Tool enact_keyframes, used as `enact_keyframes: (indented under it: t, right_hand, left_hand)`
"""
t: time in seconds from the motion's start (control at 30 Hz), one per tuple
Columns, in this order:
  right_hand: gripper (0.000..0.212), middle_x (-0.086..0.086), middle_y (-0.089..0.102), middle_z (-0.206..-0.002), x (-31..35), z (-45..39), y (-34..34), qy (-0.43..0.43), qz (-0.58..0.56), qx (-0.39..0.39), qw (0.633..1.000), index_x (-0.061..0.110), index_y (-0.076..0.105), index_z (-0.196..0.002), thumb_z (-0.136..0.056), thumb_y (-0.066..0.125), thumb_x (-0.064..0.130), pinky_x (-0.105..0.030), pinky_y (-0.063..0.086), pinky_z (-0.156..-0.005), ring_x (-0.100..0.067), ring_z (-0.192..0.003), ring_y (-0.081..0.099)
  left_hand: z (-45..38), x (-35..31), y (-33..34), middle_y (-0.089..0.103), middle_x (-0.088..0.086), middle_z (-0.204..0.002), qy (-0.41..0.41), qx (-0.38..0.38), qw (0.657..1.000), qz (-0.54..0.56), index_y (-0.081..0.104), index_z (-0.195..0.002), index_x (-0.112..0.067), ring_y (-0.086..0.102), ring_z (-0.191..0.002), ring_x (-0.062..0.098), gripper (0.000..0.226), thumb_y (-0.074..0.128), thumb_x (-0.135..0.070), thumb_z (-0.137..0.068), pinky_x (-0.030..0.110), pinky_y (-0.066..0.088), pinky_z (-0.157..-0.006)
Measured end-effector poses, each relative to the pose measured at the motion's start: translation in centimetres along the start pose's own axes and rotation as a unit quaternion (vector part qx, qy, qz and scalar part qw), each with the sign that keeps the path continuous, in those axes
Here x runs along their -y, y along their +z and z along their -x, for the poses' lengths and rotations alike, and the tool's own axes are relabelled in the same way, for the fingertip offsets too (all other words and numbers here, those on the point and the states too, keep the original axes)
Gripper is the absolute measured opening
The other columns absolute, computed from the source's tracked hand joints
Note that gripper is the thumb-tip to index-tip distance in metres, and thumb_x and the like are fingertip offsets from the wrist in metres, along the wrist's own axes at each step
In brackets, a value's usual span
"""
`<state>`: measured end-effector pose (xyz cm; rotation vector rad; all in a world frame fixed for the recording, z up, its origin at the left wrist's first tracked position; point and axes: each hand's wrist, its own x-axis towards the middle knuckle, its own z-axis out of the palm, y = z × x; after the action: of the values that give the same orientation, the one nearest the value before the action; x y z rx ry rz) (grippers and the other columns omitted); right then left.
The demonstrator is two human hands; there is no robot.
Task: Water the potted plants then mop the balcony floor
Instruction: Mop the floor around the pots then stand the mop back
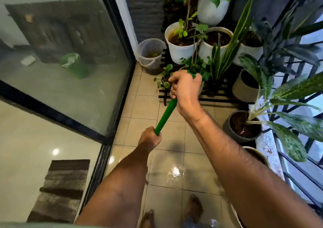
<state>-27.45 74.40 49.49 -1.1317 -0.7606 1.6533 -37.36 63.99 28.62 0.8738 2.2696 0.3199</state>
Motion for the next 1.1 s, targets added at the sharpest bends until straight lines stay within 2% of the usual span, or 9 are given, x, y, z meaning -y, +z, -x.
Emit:
enact_keyframes:
  t: [0.17, 0.23, 0.3, 0.53, 0.63, 0.73, 0.83, 0.93, 1.1]
  right_hand:
    - [0.036, -0.003, 0.044, -0.059, 5.2, -3.2, -4.5, -0.059, 0.002, -0.025, 0.998, 0.002, 0.06, -0.096, -0.06, 0.06, 0.006, -0.029, 0.031, -0.05, -0.019, -0.053, 0.039]
    - [0.016, -0.001, 0.04, -0.051, 7.1, -3.9, -6.3, -0.103, 0.004, -0.011, 0.995, 0.017, 0.065, -0.06, -0.063, 0.06, 0.003, -0.03, 0.03, -0.048, -0.019, -0.048, 0.036]
    - [0.036, -0.003, 0.037, -0.05, 8.6, -4.5, -8.0, -0.145, 0.013, 0.009, 0.989, 0.022, 0.051, -0.041, -0.067, 0.059, -0.001, -0.031, 0.028, -0.049, -0.019, -0.049, 0.033]
    - [0.049, 0.008, 0.031, -0.044, 12.7, -3.2, -10.5, -0.276, 0.034, 0.063, 0.958, 0.023, 0.036, -0.043, -0.072, 0.059, -0.01, -0.02, 0.026, -0.047, -0.011, -0.041, 0.027]
    - [0.055, 0.018, 0.029, -0.042, 13.5, -2.5, -11.0, -0.311, 0.067, 0.049, 0.947, 0.025, 0.037, -0.043, -0.073, 0.062, -0.014, -0.017, 0.026, -0.045, -0.002, -0.041, 0.026]
    - [0.042, 0.015, 0.029, -0.042, 13.7, -1.7, -11.9, -0.326, 0.101, 0.004, 0.94, 0.011, 0.042, -0.043, -0.071, 0.062, -0.013, -0.019, 0.025, -0.045, -0.005, -0.042, 0.027]
    - [0.028, 0.014, 0.031, -0.041, 13.4, -0.6, -13.0, -0.33, 0.109, -0.019, 0.937, -0.002, 0.051, -0.049, -0.072, 0.061, -0.014, -0.019, 0.026, -0.044, -0.006, -0.04, 0.029]
    - [0.028, 0.01, 0.032, -0.041, 13.0, 0.8, -13.2, -0.311, 0.102, -0.039, 0.944, 0.002, 0.049, -0.047, -0.07, 0.062, -0.007, -0.019, 0.025, -0.045, -0.012, -0.039, 0.03]
    - [0.033, 0.009, 0.037, -0.042, 11.4, 4.3, -11.1, -0.26, 0.105, -0.062, 0.958, 0.022, 0.047, -0.041, -0.065, 0.061, 0.005, -0.018, 0.029, -0.043, -0.013, -0.038, 0.036]
  left_hand:
    - [-2.5, -8.1, 3.0, 0.069, 0.013, -0.107, 0.046, -0.014, 0.999, 0.011, 0.065, -0.114, -0.01, 0.066, -0.101, 0.034, 0.033, 0.065, -0.036, -0.094, 0.032, 0.048, -0.074]
    - [-3.0, -11.3, 4.1, 0.069, 0.011, -0.1, 0.062, -0.021, 0.998, 0.023, 0.065, -0.111, -0.01, 0.067, -0.099, 0.033, 0.03, 0.066, -0.035, -0.094, 0.03, 0.044, -0.071]
    - [-3.0, -14.3, 5.1, 0.071, 0.012, -0.102, 0.075, -0.03, 0.996, 0.046, 0.067, -0.11, -0.009, 0.068, -0.099, 0.033, 0.029, 0.066, -0.033, -0.094, 0.029, 0.044, -0.071]
    - [-1.2, -22.5, 7.5, 0.071, 0.015, -0.102, 0.127, -0.026, 0.986, 0.106, 0.068, -0.105, -0.003, 0.067, -0.095, 0.032, 0.029, 0.065, -0.03, -0.094, 0.037, 0.048, -0.06]
    - [0.5, -24.5, 8.5, 0.07, 0.021, -0.104, 0.149, -0.008, 0.983, 0.108, 0.065, -0.107, 0.003, 0.065, -0.098, 0.038, 0.034, 0.058, -0.029, -0.098, 0.046, 0.055, -0.072]
    - [2.6, -24.6, 10.0, 0.067, 0.009, -0.086, 0.173, 0.016, 0.979, 0.106, 0.066, -0.102, 0.002, 0.065, -0.082, 0.027, 0.032, 0.058, -0.028, -0.099, 0.03, 0.043, -0.05]
    - [4.2, -23.3, 11.4, 0.069, 0.003, -0.08, 0.171, 0.04, 0.977, 0.12, 0.068, -0.087, -0.011, 0.064, -0.074, 0.02, 0.023, 0.065, -0.033, -0.095, 0.021, 0.036, -0.051]
    - [5.7, -21.3, 12.1, 0.06, -0.006, -0.068, 0.171, 0.04, 0.978, 0.109, 0.052, -0.069, -0.023, 0.059, -0.06, 0.015, 0.031, 0.065, -0.037, -0.094, 0.021, 0.035, -0.046]
    - [8.1, -16.1, 11.1, 0.051, -0.012, -0.066, 0.177, 0.031, 0.98, 0.089, 0.042, -0.068, -0.031, 0.049, -0.057, 0.003, 0.035, 0.063, -0.045, -0.093, 0.018, 0.032, -0.046]
